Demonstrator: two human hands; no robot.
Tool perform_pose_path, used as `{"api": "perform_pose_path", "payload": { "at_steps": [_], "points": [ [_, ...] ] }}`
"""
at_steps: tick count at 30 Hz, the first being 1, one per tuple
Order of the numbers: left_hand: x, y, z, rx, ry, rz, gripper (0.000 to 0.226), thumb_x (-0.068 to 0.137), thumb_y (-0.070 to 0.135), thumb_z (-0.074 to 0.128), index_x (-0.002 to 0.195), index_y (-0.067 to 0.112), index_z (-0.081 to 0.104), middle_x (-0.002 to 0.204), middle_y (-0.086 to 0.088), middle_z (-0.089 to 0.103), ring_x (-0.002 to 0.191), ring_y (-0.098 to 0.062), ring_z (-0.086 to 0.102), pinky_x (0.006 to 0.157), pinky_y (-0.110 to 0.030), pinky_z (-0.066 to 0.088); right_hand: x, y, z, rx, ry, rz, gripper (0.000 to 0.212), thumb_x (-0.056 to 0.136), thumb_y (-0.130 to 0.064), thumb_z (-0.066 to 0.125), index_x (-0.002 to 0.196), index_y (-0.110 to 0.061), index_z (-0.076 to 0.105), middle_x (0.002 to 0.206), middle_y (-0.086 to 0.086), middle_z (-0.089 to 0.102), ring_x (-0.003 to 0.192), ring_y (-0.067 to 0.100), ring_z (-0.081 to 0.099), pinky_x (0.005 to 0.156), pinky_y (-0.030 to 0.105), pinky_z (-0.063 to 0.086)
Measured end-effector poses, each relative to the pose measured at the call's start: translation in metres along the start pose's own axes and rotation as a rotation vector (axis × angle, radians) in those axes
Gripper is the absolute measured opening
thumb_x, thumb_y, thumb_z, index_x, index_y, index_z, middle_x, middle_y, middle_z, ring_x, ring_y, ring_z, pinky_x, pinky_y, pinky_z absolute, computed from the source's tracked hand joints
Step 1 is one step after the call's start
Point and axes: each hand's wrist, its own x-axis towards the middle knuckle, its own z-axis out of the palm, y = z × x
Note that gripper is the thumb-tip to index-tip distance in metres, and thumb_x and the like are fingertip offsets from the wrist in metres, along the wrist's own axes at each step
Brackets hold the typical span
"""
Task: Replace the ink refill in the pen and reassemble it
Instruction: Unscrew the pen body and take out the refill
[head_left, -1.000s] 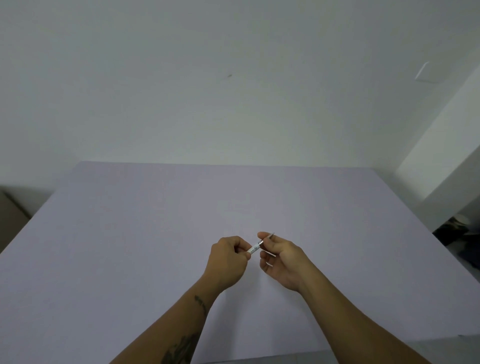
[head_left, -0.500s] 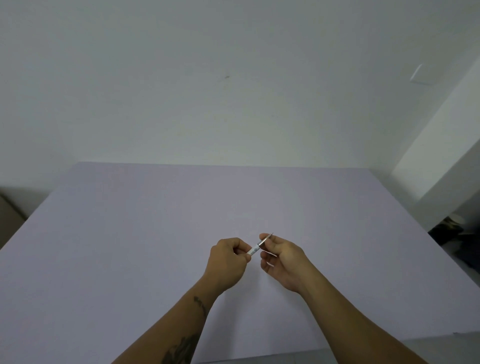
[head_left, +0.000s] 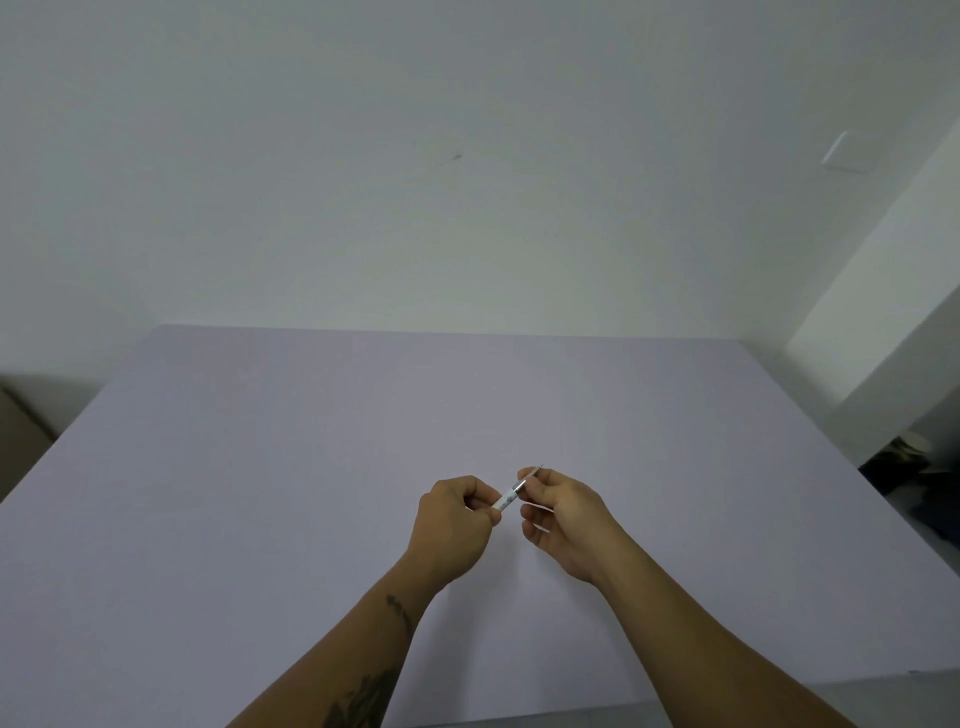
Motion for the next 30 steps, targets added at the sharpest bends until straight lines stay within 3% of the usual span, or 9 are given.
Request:
{"api": "perform_pose_path", "payload": {
  "at_steps": [5, 13, 19, 25, 30],
  "points": [
    [0.001, -0.003, -0.002, -0.001, 0.003, -0.014, 0.015, 0.088, 0.006, 0.065, 0.084, 0.019, 0.072, 0.072, 0.003, 0.065, 0.056, -0.007, 0.052, 0.045, -0.011, 0.036, 0.000, 0.001, -0.001, -0.017, -0.012, -0.001, 0.019, 0.098, -0.015, 0.058, 0.106, -0.013, 0.075, 0.093, 0.007, 0.065, 0.082, 0.022, 0.056, 0.070, 0.033, 0.053],
    [0.001, -0.004, -0.004, -0.013, -0.015, -0.022, 0.020, 0.088, 0.007, 0.065, 0.078, 0.023, 0.070, 0.070, 0.004, 0.064, 0.056, -0.007, 0.053, 0.045, -0.011, 0.037, 0.001, -0.002, 0.006, -0.046, 0.041, -0.016, 0.014, 0.097, -0.018, 0.062, 0.098, -0.007, 0.072, 0.093, 0.008, 0.065, 0.080, 0.020, 0.056, 0.070, 0.033, 0.053],
    [0.003, -0.004, -0.008, -0.014, -0.006, -0.017, 0.019, 0.087, 0.007, 0.065, 0.077, 0.022, 0.070, 0.068, 0.004, 0.064, 0.055, -0.007, 0.052, 0.046, -0.012, 0.037, 0.002, -0.004, 0.007, -0.040, 0.001, -0.022, 0.020, 0.100, -0.014, 0.056, 0.109, -0.010, 0.072, 0.098, 0.008, 0.065, 0.087, 0.022, 0.057, 0.073, 0.034, 0.052],
    [0.003, -0.002, -0.009, -0.011, 0.000, -0.002, 0.014, 0.088, 0.007, 0.065, 0.084, 0.018, 0.072, 0.071, 0.004, 0.063, 0.057, -0.007, 0.052, 0.047, -0.011, 0.036, 0.004, -0.001, 0.010, -0.093, 0.002, -0.013, 0.014, 0.096, -0.021, 0.063, 0.094, -0.010, 0.072, 0.091, 0.007, 0.063, 0.082, 0.021, 0.056, 0.069, 0.032, 0.051],
    [0.004, -0.005, -0.010, -0.005, 0.003, -0.006, 0.013, 0.089, 0.006, 0.065, 0.087, 0.015, 0.073, 0.073, 0.002, 0.064, 0.057, -0.007, 0.051, 0.046, -0.011, 0.036, 0.005, -0.001, 0.009, -0.074, -0.006, -0.015, 0.018, 0.098, -0.012, 0.057, 0.105, -0.013, 0.075, 0.096, 0.008, 0.064, 0.085, 0.022, 0.057, 0.072, 0.034, 0.052]
  ]
}}
